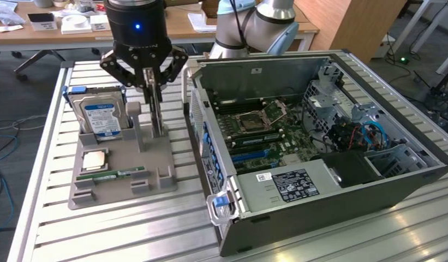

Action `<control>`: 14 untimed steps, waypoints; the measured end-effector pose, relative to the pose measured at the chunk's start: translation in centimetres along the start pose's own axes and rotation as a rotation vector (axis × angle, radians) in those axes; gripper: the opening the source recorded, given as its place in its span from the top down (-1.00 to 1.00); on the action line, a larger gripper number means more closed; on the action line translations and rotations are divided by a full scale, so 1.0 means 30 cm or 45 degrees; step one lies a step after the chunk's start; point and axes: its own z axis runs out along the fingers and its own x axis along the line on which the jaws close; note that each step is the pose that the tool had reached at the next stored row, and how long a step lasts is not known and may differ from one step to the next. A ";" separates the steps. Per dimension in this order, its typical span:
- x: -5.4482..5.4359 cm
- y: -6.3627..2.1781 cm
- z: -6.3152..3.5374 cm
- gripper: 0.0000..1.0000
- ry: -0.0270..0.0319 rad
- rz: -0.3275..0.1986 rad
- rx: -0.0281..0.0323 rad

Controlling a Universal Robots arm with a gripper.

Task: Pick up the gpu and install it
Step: 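Pick up the gpu and move the gpu toward the slot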

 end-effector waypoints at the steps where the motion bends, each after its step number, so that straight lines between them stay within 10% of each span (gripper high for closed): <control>1: 0.000 0.000 -0.007 0.47 0.0000 0.000 0.0001; 14: -0.004 0.003 -0.079 0.47 0.0001 0.000 0.0001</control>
